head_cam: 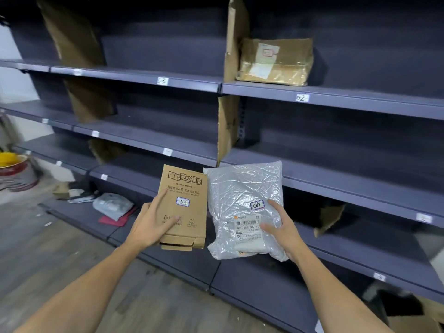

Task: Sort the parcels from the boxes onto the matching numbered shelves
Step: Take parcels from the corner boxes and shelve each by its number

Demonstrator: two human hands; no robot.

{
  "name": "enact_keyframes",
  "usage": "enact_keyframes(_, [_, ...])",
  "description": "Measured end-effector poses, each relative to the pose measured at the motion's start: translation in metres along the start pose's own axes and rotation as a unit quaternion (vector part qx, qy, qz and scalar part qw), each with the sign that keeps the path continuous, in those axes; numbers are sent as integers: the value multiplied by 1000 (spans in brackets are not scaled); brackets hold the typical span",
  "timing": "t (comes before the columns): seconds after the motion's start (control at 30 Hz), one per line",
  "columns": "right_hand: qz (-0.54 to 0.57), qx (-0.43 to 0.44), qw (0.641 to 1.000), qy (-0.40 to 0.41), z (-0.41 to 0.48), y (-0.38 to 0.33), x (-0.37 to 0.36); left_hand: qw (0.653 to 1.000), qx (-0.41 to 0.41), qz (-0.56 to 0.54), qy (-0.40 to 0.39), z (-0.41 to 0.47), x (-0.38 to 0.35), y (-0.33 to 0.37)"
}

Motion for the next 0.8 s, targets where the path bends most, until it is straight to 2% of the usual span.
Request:
enact_keyframes(0.43, [10,-8,995,-101,50,-4,-106,995,69,14,73,-23,68,-70])
enact_keyframes(0.8, [9,30,991,-134,105,-32,-254,989,76,9,124,13,178,-163])
Point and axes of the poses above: each hand's wrist, its own z-axis towards the middle knuckle, its own x-axis out of the back of the hand, y = z × x, the point moved 1 cm from there along z, towards the middle knuckle, and after that the axes turned 2 degrees about -y, right-handed, at the moved point
